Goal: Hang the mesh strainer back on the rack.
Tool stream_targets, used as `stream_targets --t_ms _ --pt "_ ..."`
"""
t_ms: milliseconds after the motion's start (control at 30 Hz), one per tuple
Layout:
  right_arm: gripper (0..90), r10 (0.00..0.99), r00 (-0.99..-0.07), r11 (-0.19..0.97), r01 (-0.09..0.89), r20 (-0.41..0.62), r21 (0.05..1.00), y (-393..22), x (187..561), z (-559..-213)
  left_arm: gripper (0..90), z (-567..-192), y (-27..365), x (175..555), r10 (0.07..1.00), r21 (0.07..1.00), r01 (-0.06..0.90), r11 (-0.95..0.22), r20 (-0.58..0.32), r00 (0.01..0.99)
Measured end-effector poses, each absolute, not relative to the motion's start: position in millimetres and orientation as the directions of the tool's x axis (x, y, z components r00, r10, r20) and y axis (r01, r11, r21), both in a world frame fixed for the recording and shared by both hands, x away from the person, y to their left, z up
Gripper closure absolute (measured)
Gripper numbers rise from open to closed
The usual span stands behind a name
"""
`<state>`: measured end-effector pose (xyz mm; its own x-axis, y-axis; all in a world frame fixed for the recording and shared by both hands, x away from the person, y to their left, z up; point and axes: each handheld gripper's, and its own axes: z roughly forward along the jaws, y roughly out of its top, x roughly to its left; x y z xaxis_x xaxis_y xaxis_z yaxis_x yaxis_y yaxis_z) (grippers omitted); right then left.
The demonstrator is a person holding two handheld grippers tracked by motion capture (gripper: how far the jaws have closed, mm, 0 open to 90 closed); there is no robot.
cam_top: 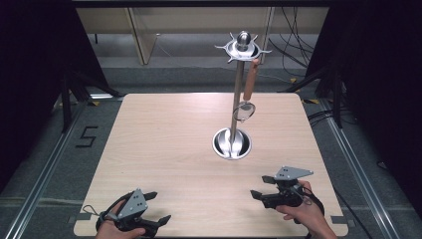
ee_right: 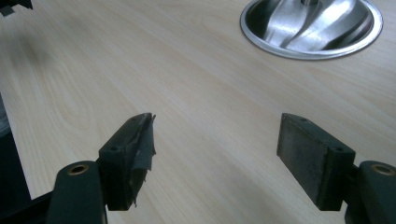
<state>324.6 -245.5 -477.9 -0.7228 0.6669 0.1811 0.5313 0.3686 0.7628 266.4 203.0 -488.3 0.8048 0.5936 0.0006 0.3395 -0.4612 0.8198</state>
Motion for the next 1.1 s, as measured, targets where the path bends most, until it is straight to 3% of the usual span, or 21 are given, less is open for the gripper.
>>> stream_targets --t_ms 467,833,933,1100 --pt "26.0 0.643 -0.738 0.367 0.529 0.203 0.765 -257 317 -485 15.2 -488 203 267 0.595 0.820 0.344 -0.458 -0.005 0.803" --pt "21.1 0.648 -0.724 0.351 0.557 0.234 0.753 -256 316 -487 15.2 -489 203 266 0.599 0.820 0.346 -0.457 -0.005 0.801" --pt "15.7 0.664 -0.720 0.358 0.544 0.203 0.759 -258 318 -487 15.2 -488 205 267 0.596 0.812 0.342 -0.472 0.009 0.803" --pt "16.0 0.650 -0.729 0.364 0.545 0.213 0.755 -258 319 -488 15.3 -488 205 267 0.597 0.812 0.343 -0.472 0.008 0.802"
